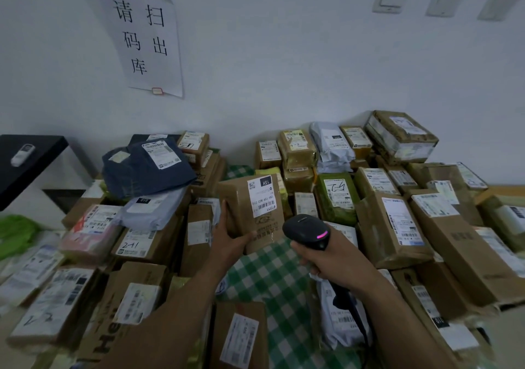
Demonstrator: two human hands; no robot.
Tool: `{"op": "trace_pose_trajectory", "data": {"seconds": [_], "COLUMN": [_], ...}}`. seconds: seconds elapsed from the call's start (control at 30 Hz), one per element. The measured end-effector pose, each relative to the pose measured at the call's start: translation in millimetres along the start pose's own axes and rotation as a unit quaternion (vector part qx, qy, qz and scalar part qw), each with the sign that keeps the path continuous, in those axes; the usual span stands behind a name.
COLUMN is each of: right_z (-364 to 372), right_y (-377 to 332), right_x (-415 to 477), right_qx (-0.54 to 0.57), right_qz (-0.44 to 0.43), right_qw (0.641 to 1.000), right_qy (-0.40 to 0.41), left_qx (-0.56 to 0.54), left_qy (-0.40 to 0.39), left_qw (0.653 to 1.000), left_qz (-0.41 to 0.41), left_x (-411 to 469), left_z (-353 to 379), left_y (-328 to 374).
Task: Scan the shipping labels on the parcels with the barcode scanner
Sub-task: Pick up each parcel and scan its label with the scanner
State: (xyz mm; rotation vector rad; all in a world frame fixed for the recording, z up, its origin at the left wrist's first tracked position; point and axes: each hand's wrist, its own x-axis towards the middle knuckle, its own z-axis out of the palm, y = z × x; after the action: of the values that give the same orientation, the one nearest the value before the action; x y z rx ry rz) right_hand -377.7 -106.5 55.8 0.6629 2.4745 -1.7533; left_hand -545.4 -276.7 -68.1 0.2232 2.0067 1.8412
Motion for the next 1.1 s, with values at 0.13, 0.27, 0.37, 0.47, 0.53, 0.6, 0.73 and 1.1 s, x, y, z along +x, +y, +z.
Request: {"op": "trace_pose_trajectory", "data": {"seconds": [0.13, 0.27, 0.37, 0.47, 0.53, 0.6, 0.73, 1.1], "right_z": [0, -3, -3, 1, 4, 6, 6, -5], "right_y": [4, 16, 25, 36, 45, 55, 73, 91], "right_x": [1, 4, 6, 10, 14, 18, 25, 27], "right_qx": [0.007, 0.005, 0.022, 0.021, 0.009, 0.002, -0.005, -0.001], "right_qz": [0.001, 0.006, 0.012, 0.020, 0.038, 0.057, 0.070, 0.107], "right_qw": [1.000, 1.000, 1.000, 0.999, 0.999, 0.998, 0.997, 0.994], "right_qy": [-0.002, 0.012, 0.015, 0.017, 0.012, 0.015, 0.015, 0.030], "left_qx": [-0.006, 0.003, 0.048, 0.101, 0.098, 0.094, 0.097, 0.323], "left_qy": [0.002, -0.030, -0.047, -0.066, -0.058, -0.045, -0.044, 0.018], "left_qw": [1.000, 0.998, 0.993, 0.980, 0.975, 0.976, 0.973, 0.942], "left_qz": [-0.008, -0.054, -0.098, -0.157, -0.189, -0.192, -0.205, -0.092], "left_x": [1, -4, -12, 4, 17, 20, 20, 7], "left_z": [-1, 2, 8, 12, 17, 23, 36, 62], "left_y": [-6, -8, -32, -93, -133, -146, -148, -102]}}
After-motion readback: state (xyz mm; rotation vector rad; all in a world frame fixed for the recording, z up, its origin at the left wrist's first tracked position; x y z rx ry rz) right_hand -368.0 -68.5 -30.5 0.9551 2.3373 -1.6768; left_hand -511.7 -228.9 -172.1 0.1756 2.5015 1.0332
